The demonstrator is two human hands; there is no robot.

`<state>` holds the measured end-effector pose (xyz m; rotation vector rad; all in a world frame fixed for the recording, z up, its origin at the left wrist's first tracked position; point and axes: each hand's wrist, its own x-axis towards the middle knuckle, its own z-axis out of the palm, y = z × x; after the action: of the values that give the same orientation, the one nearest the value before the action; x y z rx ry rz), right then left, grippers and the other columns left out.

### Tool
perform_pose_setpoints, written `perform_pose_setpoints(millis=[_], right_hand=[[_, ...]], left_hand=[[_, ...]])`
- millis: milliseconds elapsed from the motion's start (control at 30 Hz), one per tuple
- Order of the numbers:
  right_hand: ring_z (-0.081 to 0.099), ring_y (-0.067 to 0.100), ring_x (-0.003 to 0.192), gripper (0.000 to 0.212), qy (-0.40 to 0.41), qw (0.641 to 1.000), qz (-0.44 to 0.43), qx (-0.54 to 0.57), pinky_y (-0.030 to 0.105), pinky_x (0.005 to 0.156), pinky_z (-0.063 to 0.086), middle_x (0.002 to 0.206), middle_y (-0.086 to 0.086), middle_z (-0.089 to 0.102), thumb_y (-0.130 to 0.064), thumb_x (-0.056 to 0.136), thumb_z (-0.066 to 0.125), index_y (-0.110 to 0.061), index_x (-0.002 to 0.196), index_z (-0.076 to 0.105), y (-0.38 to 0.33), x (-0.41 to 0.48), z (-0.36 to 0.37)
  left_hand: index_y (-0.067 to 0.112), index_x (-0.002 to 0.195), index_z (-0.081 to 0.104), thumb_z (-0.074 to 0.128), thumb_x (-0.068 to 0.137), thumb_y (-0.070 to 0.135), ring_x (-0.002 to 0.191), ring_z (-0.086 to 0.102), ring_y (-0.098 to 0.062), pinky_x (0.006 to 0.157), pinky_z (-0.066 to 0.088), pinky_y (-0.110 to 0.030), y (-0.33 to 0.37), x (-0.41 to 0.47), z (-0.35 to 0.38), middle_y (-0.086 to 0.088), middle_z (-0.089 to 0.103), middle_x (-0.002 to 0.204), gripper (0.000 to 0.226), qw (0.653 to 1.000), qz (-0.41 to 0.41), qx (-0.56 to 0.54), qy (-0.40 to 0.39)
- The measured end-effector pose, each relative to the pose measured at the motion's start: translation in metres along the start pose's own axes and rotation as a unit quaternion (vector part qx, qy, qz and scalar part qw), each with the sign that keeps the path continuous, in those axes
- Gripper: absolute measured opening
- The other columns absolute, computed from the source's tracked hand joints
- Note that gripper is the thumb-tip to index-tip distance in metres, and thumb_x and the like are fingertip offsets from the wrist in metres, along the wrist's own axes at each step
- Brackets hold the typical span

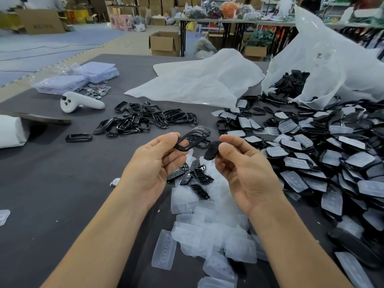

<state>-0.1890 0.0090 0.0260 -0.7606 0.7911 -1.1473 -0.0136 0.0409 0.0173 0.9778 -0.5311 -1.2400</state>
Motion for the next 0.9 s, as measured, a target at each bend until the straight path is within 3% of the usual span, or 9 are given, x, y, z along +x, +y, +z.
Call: perform_pose_setpoints(millis=[100,167,300,433,600,700,800,900], right_hand=[[0.064,0.012,0.068,0.023,-0.009,1.000,0.015,-0.022,0.032,0.074,0.059,0.075,-0.001,0.068,0.006,0.096,0.059,-0.015,0.100,0.068,0.000,0.000,0.000],[0.069,0.015,0.074,0.023,-0.017,0.999,0.027,-0.005,0.037,0.066,0.062,0.074,0.001,0.068,0.006,0.100,0.051,-0.013,0.103,0.064,-0.003,-0.001,0.001],[0.073,0.021,0.069,0.022,-0.043,0.996,0.034,-0.068,0.028,0.051,0.055,0.073,0.005,0.069,0.005,0.102,0.049,-0.015,0.108,0.056,-0.006,-0.004,0.001],[0.065,0.019,0.063,0.021,-0.079,0.975,0.012,-0.207,0.024,0.051,0.052,0.075,0.008,0.068,0.005,0.096,0.063,-0.015,0.102,0.060,-0.003,-0.006,0.000],[0.061,0.021,0.064,0.020,-0.077,0.962,0.026,-0.260,0.025,0.052,0.056,0.075,0.015,0.067,0.005,0.096,0.061,-0.008,0.086,0.071,-0.001,-0.006,0.003],[0.060,0.022,0.067,0.023,-0.064,0.960,0.035,-0.271,0.024,0.052,0.056,0.076,0.016,0.066,0.005,0.097,0.061,-0.007,0.083,0.074,0.003,-0.007,0.004],[0.067,0.018,0.061,0.025,-0.024,0.965,0.019,-0.260,0.024,0.053,0.058,0.072,0.014,0.071,0.005,0.096,0.062,-0.008,0.080,0.075,0.008,-0.007,0.006],[0.075,0.022,0.067,0.020,-0.005,0.975,0.021,-0.222,0.028,0.059,0.061,0.079,0.018,0.076,0.007,0.096,0.060,-0.003,0.086,0.074,0.013,-0.007,0.008]], left_hand=[[0.020,0.080,0.082,0.077,0.072,0.027,0.054,0.066,-0.005,0.051,0.056,-0.018,0.002,-0.001,-0.002,-0.003,0.076,0.077,0.012,0.997,-0.019,0.042,-0.067],[0.024,0.082,0.084,0.085,0.073,0.025,0.052,0.058,-0.004,0.046,0.050,-0.016,0.003,-0.004,-0.003,0.000,0.071,0.071,0.008,0.986,-0.028,0.100,-0.127],[0.024,0.084,0.083,0.081,0.074,0.025,0.053,0.055,-0.006,0.046,0.040,-0.014,0.001,-0.008,0.000,0.002,0.068,0.067,0.011,0.970,-0.014,0.147,-0.193],[0.024,0.082,0.083,0.081,0.073,0.022,0.048,0.048,-0.006,0.046,0.038,-0.014,0.000,-0.005,-0.002,0.003,0.065,0.061,0.009,0.965,0.017,0.210,-0.155],[0.023,0.075,0.080,0.093,0.061,0.019,0.050,0.053,-0.011,0.051,0.043,-0.019,-0.004,-0.003,-0.002,0.000,0.066,0.058,0.020,0.963,0.091,0.241,-0.082],[0.022,0.073,0.079,0.094,0.055,0.022,0.054,0.063,-0.011,0.057,0.052,-0.022,-0.005,-0.002,0.001,-0.002,0.072,0.063,0.023,0.967,0.126,0.212,-0.059],[0.023,0.071,0.079,0.094,0.057,0.019,0.048,0.059,-0.009,0.051,0.050,-0.020,-0.006,-0.003,0.003,0.000,0.070,0.060,0.021,0.978,0.106,0.158,-0.091],[0.024,0.070,0.079,0.087,0.065,0.014,0.045,0.057,-0.007,0.048,0.049,-0.020,-0.008,-0.004,0.006,0.001,0.069,0.059,0.015,0.982,0.086,0.139,-0.097]])
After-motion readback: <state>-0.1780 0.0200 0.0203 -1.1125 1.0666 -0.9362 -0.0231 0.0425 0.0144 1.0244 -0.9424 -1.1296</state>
